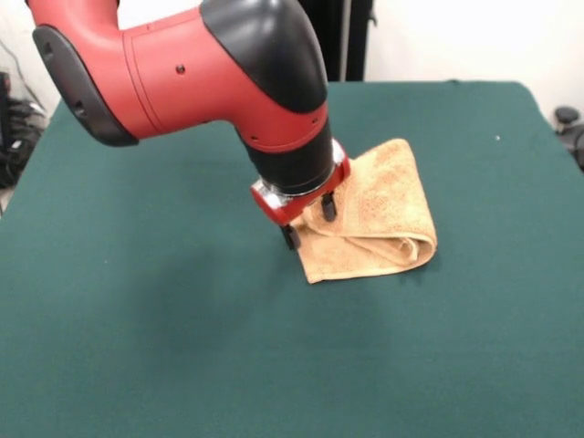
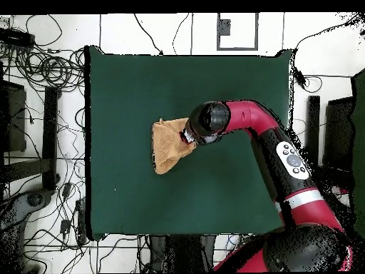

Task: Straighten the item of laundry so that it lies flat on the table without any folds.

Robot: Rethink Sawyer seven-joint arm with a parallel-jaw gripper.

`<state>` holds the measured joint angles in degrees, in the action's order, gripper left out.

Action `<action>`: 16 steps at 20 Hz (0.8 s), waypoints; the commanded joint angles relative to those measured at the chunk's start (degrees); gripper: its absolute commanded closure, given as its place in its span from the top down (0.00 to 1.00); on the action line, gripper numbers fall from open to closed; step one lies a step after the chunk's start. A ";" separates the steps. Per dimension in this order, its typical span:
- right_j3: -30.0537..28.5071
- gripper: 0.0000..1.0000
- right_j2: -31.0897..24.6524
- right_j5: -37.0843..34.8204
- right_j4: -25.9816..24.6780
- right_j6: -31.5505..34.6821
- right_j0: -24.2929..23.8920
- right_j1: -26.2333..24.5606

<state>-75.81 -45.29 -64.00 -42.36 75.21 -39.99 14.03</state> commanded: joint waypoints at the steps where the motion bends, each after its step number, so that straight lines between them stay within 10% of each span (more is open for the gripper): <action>1: 2.51 1.00 4.18 -4.91 -2.79 -11.30 4.54 -0.89; 11: 2.87 1.00 4.58 -4.52 -2.32 -11.58 5.05 -0.64; 12: 2.74 0.00 4.60 -4.39 -2.29 -11.55 4.98 -0.60; 16: 2.82 0.00 4.56 -4.60 -2.15 -11.58 5.01 -0.62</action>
<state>-74.11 -44.11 -64.91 -42.50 75.21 -37.97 14.17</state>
